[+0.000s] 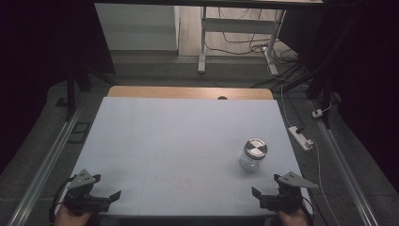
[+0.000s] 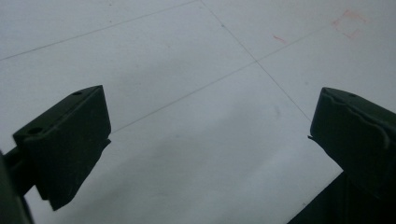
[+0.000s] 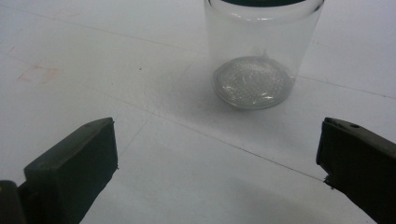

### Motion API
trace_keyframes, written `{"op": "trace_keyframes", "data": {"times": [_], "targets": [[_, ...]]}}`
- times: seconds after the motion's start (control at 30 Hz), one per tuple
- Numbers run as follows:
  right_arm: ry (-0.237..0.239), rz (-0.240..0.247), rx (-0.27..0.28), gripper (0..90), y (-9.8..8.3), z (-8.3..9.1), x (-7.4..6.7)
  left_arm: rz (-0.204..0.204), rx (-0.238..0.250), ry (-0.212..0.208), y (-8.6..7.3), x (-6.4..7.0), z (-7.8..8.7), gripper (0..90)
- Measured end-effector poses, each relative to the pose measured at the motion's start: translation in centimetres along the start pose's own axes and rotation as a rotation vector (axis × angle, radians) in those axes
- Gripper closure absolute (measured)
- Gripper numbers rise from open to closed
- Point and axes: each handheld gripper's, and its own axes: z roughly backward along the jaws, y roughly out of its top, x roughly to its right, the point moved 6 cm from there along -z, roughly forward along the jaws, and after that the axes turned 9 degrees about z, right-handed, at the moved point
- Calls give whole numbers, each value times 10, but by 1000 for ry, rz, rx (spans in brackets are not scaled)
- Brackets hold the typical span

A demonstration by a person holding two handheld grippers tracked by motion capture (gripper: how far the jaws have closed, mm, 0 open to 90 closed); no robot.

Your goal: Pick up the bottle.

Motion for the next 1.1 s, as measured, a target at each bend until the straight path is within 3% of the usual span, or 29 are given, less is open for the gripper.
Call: {"op": "trace_keyframes", "data": {"times": [0.27, 0.7, 1.1], "targets": [[-2, 9, -3, 0, 0, 0, -1, -39, -34, 6, -1, 5, -4, 0], [-3, 26, -10, 0, 1, -1, -2, -50, -43, -20, -1, 8, -4, 0], [2, 16, -14, 0, 1, -2, -1, -67, -62, -7, -2, 10, -6, 0]]}}
